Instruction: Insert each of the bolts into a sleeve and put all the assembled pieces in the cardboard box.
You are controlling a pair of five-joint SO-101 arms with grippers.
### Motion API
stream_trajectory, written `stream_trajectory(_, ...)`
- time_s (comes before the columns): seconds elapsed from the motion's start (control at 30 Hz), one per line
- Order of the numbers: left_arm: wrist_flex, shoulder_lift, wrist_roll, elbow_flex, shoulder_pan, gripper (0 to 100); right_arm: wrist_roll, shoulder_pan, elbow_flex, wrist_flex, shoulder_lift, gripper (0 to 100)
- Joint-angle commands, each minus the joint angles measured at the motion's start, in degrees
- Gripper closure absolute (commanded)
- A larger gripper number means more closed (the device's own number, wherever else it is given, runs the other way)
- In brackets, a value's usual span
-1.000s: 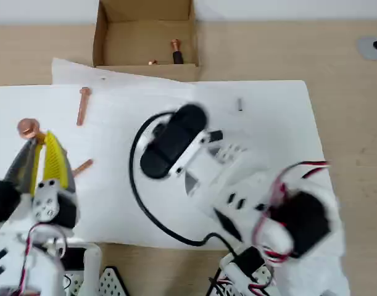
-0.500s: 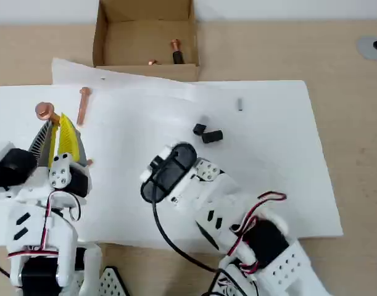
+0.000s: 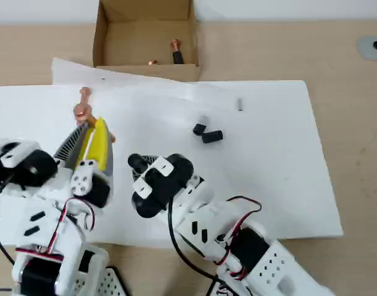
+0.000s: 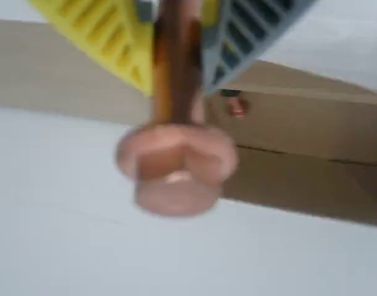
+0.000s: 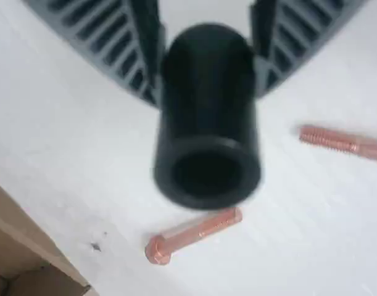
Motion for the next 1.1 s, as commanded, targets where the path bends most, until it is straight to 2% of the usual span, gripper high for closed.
stream_trajectory(0.0, 6.42, 0.13, -3.52, -8.62, 4.84, 99, -0.70, -0.66, 0.57, -1.49, -1.27, 93.6)
stream_trajectory(0.17, 18.64, 0.13, -5.36, -19.08, 10.90, 99, -0.79, -0.66, 2.77, -1.49, -1.36, 93.6)
stream_trajectory(0.3, 21.71, 0.22, -7.12, -22.86, 10.99, 99, -0.79, -0.66, 2.86, -1.49, -1.36, 93.6)
stream_trajectory(0.47, 23.30, 0.22, -5.89, -22.77, 11.16, 99, -0.79, -0.66, 2.51, -1.67, -1.36, 93.6)
stream_trajectory(0.6, 22.33, 0.22, -0.79, -19.96, 11.16, 99, -1.41, -0.66, 2.42, -1.85, -1.36, 93.6)
stream_trajectory(0.67, 20.04, 0.13, 0.44, -16.88, 10.99, 99, -4.04, -0.66, 1.89, -1.58, -1.45, 93.6)
stream_trajectory(0.8, 14.24, -0.13, 0.62, -10.99, 10.90, 99, -7.65, -0.66, 0.75, -1.49, -1.45, 93.6)
stream_trajectory(1.07, 5.19, -0.13, 0.26, -2.55, 10.90, 99, -7.65, -0.66, 0.48, -1.49, -1.45, 93.6)
